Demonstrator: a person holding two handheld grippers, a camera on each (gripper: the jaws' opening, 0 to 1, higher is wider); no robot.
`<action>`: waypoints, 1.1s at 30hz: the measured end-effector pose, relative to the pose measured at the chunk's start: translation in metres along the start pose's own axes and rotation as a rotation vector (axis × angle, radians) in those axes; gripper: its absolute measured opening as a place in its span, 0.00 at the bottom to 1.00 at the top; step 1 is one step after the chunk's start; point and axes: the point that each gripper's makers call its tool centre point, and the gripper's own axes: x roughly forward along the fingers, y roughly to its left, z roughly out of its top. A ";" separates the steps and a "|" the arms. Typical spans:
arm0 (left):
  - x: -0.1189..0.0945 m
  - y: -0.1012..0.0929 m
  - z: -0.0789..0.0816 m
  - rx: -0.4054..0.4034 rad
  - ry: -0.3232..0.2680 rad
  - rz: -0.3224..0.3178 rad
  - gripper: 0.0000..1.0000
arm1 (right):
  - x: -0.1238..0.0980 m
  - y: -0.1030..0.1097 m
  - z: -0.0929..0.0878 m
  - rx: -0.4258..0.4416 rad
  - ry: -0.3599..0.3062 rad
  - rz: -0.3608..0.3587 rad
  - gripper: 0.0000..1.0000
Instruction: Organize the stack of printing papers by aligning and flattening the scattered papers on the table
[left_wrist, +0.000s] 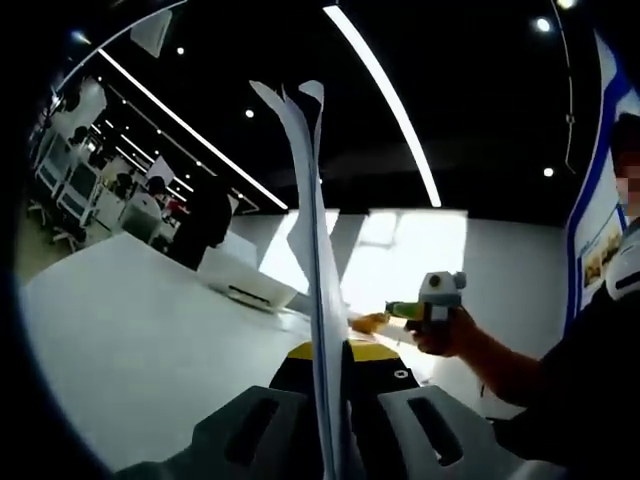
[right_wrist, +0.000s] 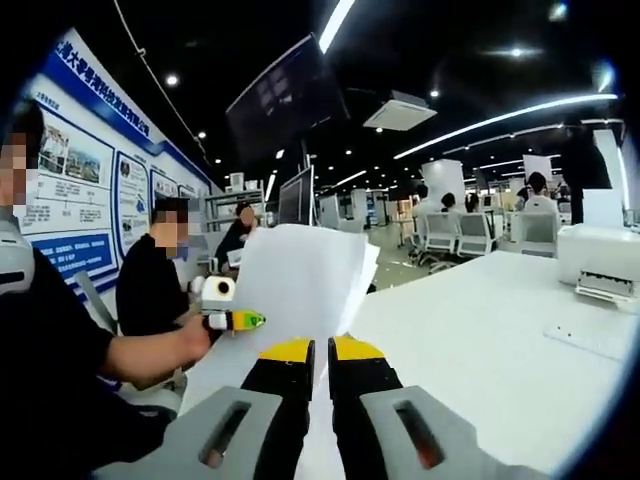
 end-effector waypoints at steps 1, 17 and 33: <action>0.000 0.000 0.000 0.001 -0.001 0.003 0.06 | -0.003 0.001 -0.001 0.000 0.000 -0.004 0.02; 0.001 -0.003 -0.003 0.006 0.010 0.013 0.06 | -0.075 -0.021 -0.018 0.019 -0.049 -0.108 0.02; 0.002 -0.001 -0.007 0.017 0.036 0.021 0.06 | -0.146 -0.036 -0.052 0.067 -0.056 -0.222 0.06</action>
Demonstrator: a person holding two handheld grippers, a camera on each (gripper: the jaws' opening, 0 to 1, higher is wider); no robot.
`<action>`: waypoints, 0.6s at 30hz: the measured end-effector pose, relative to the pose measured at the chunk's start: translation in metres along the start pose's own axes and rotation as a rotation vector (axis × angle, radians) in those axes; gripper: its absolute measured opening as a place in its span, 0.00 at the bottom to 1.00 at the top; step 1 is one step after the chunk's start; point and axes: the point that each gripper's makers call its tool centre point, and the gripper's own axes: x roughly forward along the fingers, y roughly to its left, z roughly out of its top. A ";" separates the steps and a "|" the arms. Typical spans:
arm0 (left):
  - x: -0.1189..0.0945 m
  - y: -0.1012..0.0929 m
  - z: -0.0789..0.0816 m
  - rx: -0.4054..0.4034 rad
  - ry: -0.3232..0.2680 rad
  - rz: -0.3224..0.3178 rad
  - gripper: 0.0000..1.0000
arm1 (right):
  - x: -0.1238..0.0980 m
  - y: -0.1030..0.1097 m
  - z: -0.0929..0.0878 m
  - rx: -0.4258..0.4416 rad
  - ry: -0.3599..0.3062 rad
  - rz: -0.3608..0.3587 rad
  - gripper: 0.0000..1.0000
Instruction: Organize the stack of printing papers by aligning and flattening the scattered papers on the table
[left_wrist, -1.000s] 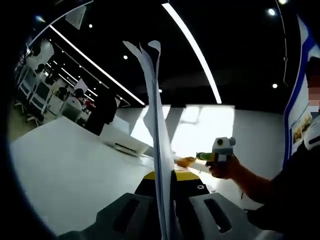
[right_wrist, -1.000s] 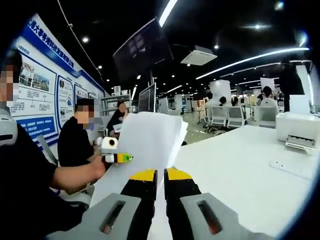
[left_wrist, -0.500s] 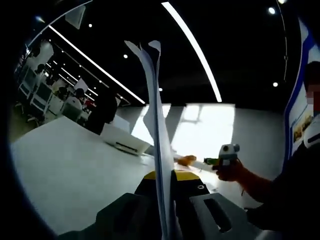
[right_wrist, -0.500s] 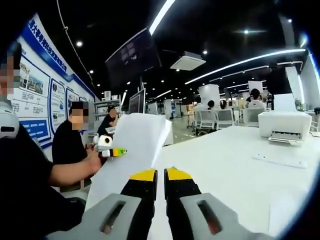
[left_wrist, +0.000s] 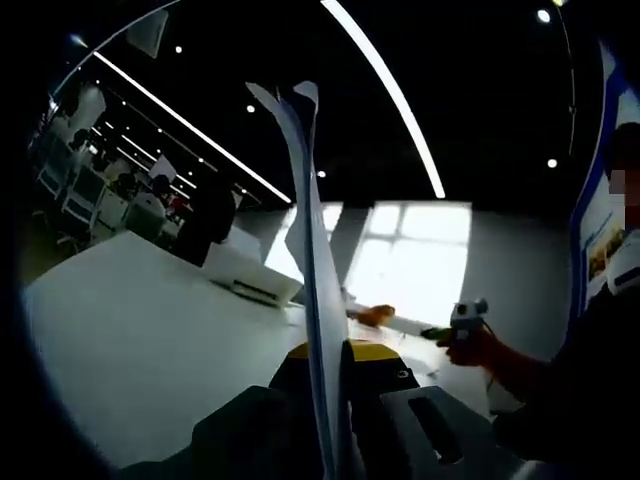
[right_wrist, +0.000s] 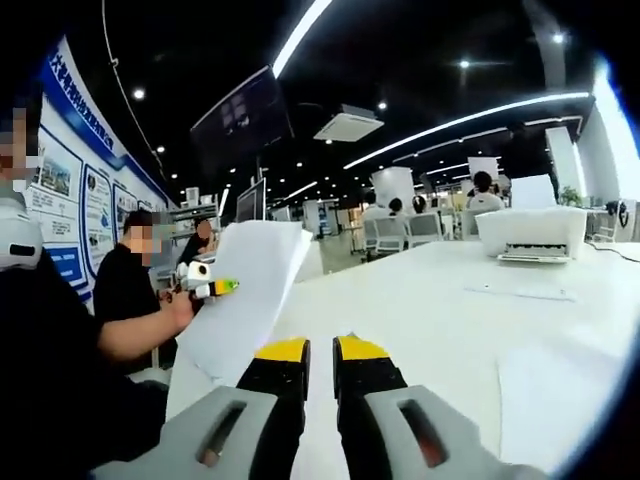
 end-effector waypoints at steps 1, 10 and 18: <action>0.000 0.000 0.000 0.001 0.001 0.000 0.06 | -0.003 0.000 -0.001 -0.004 0.003 -0.005 0.06; -0.001 0.000 0.000 0.003 0.000 -0.001 0.06 | -0.040 -0.009 -0.004 -0.030 -0.002 -0.085 0.08; -0.001 0.002 0.000 0.007 0.003 0.004 0.06 | -0.072 -0.042 -0.012 0.001 -0.037 -0.229 0.11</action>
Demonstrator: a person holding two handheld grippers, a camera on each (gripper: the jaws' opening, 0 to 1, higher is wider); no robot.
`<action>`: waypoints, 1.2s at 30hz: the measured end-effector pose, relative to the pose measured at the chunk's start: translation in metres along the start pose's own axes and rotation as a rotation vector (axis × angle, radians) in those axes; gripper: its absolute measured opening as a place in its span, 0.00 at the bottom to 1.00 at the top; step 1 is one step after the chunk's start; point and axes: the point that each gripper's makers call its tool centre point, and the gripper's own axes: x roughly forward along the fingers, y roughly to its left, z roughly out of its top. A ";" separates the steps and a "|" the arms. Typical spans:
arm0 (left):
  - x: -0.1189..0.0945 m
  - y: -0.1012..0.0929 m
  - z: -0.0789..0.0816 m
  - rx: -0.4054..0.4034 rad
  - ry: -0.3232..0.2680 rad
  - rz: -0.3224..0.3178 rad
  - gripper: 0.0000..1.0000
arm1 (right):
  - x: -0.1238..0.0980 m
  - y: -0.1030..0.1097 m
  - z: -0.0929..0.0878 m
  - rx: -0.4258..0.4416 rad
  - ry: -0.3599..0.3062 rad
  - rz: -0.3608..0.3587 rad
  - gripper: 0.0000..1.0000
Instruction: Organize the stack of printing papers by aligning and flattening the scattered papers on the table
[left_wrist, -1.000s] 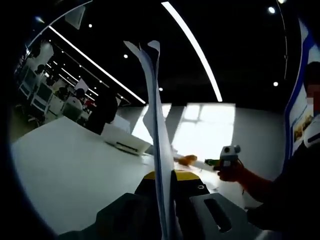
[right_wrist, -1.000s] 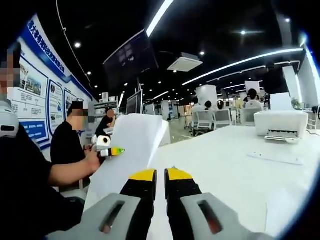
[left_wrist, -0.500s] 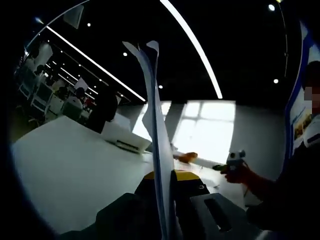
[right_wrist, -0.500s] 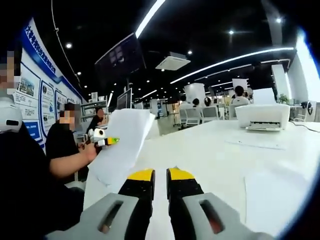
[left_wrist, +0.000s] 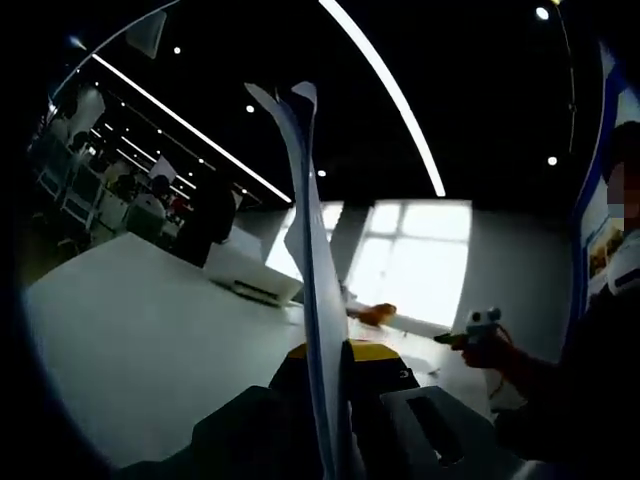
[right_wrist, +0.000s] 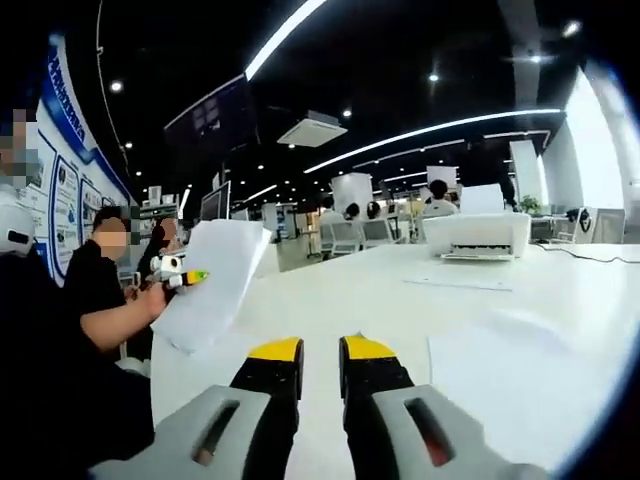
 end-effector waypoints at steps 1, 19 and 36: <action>0.000 0.000 0.000 0.001 0.001 0.001 0.06 | -0.003 -0.006 0.000 0.008 -0.008 -0.020 0.11; 0.001 0.001 -0.003 0.018 0.017 0.011 0.06 | -0.055 -0.100 -0.013 0.032 0.000 -0.369 0.24; 0.000 0.002 -0.004 0.020 0.025 0.014 0.06 | -0.076 -0.147 -0.028 -0.004 0.073 -0.517 0.35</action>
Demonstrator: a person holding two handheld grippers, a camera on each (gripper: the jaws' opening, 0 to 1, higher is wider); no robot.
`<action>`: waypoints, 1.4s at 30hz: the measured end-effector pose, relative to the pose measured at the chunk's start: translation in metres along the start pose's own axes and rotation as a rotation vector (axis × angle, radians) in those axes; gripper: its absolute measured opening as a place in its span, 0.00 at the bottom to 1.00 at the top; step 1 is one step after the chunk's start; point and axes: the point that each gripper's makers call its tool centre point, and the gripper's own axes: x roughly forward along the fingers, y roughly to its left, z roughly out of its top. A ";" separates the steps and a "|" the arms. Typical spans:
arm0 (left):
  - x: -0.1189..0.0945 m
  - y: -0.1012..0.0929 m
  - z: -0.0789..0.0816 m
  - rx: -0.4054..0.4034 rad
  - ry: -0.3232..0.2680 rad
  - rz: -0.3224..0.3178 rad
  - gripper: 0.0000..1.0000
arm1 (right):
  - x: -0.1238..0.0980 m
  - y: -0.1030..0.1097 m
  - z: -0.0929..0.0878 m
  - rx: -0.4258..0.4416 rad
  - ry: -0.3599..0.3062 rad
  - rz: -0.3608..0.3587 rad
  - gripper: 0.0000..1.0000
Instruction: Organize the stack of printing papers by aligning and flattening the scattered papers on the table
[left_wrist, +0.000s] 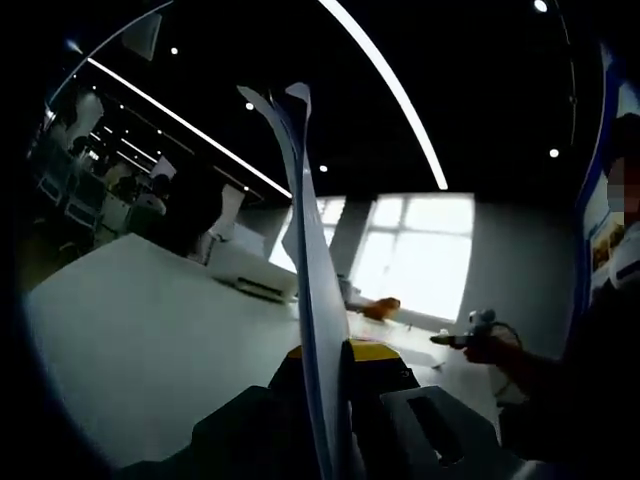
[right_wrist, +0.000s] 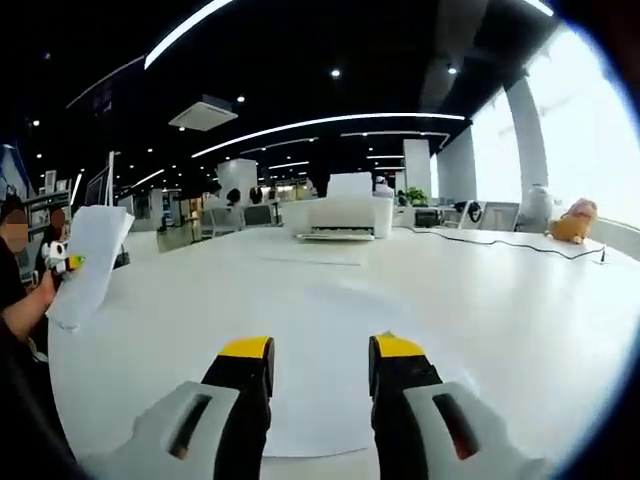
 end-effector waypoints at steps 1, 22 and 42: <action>0.000 0.000 0.000 0.000 0.001 0.000 0.06 | 0.000 -0.003 0.000 -0.003 0.001 -0.006 0.36; 0.000 0.002 -0.001 0.006 0.011 0.004 0.06 | 0.016 -0.065 -0.028 -0.029 0.100 -0.125 0.64; 0.000 0.000 -0.001 0.014 0.008 0.001 0.06 | 0.007 -0.087 -0.057 0.006 0.187 -0.210 0.68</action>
